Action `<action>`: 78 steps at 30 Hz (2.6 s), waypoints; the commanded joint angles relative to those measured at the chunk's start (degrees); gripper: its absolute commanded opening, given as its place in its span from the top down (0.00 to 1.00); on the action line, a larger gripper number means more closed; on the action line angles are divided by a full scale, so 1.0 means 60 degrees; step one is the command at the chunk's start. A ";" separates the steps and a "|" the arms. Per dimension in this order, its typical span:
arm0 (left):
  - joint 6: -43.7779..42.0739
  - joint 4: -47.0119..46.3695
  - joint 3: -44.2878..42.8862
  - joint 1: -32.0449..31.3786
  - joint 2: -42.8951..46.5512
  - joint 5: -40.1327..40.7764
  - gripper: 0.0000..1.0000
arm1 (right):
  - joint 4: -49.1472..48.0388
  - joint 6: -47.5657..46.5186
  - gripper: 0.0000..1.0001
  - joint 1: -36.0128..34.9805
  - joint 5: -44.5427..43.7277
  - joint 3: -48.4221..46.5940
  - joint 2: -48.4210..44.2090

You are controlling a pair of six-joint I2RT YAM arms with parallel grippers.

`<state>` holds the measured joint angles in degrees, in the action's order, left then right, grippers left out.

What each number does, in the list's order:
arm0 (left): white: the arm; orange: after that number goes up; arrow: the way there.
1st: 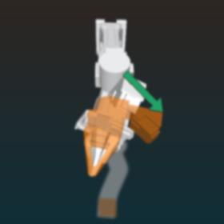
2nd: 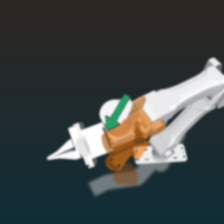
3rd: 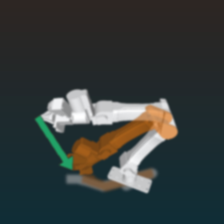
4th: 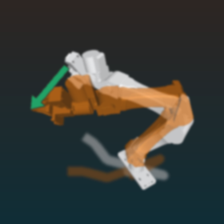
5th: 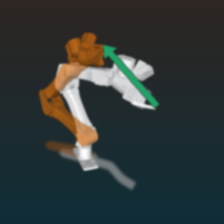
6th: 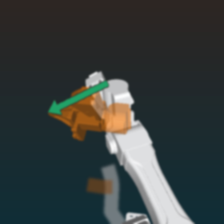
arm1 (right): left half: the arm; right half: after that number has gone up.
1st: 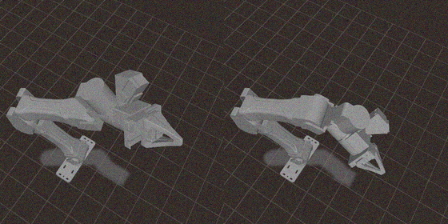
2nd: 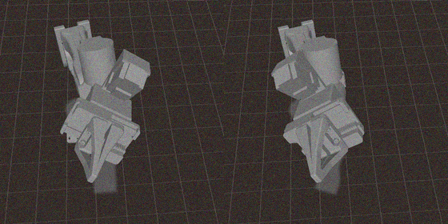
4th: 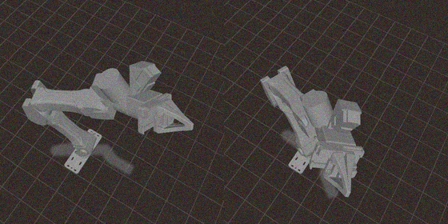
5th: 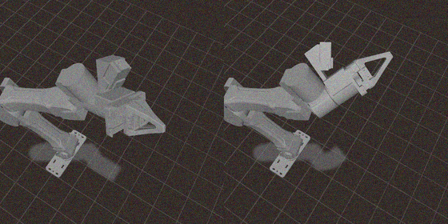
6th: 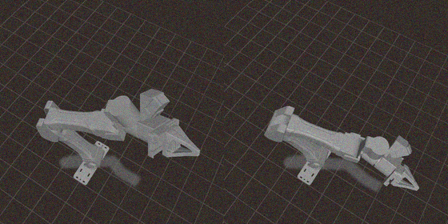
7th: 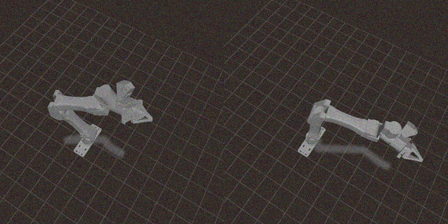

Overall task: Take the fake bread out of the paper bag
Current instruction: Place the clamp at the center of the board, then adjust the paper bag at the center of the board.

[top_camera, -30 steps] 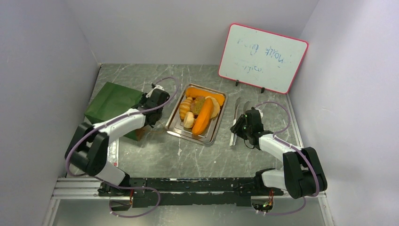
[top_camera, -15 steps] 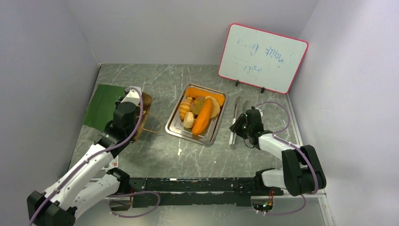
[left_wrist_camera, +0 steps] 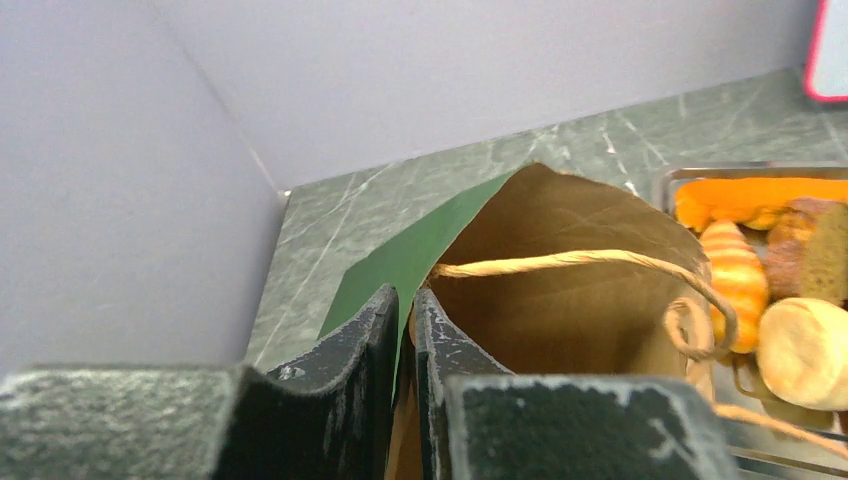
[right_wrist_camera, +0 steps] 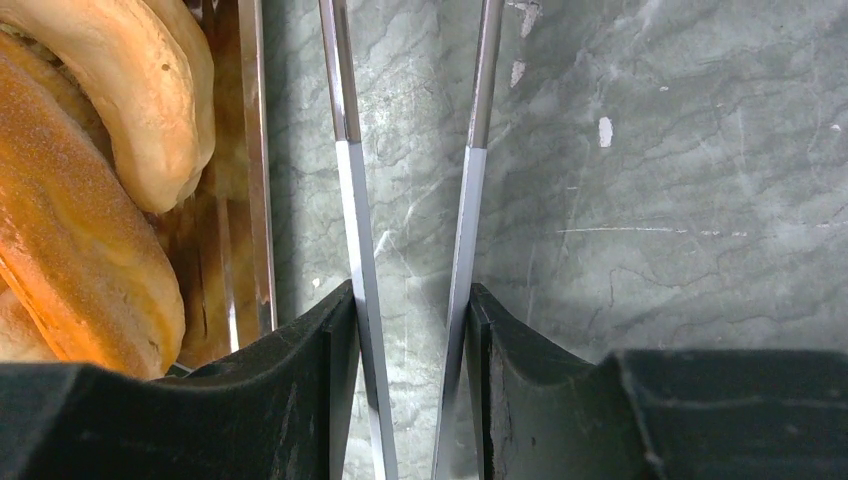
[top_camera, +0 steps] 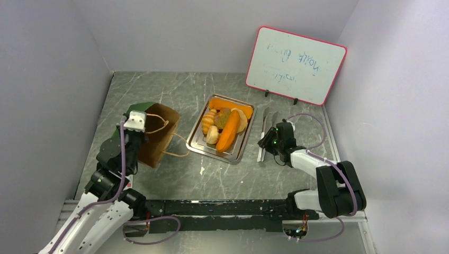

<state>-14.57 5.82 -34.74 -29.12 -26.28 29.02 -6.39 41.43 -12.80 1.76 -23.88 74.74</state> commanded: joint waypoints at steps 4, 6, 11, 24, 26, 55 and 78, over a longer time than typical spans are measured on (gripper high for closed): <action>0.0149 -0.0004 -0.0282 0.0050 0.0046 -0.2116 0.93 | 0.0300 -0.0138 0.60 0.0070 -0.0239 0.0068 0.0312; 0.0242 0.0003 -0.0330 0.0049 0.0120 -0.2312 0.93 | 0.0315 -0.0125 0.60 0.0075 -0.0263 0.0061 0.0345; 0.0552 -0.0212 -0.0287 0.0052 0.0209 -0.2281 0.93 | 0.0289 -0.0085 0.60 0.0082 -0.0280 0.0018 0.0418; 0.1445 0.0167 -0.1507 0.0049 -0.2479 -0.0492 0.89 | 0.0515 0.0020 0.53 0.0082 -0.0176 -0.0157 0.0346; 0.1701 0.0306 -0.1775 0.0049 -0.2781 -0.0005 0.85 | 0.0609 0.0066 0.45 0.0082 -0.0241 -0.0225 0.0420; 0.5082 0.3978 -0.2785 0.3701 -0.5299 -0.2026 0.76 | 0.3047 0.1192 0.44 -0.6839 -0.2834 -0.3524 -0.0730; 0.5128 0.3210 -0.1839 0.6112 -0.5564 -0.4706 0.80 | 0.1336 0.0962 0.42 -0.9044 -0.2534 -0.6263 0.2505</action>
<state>15.49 27.73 -46.63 6.07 -59.68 4.97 3.36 48.14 -66.87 -13.04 -58.65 87.24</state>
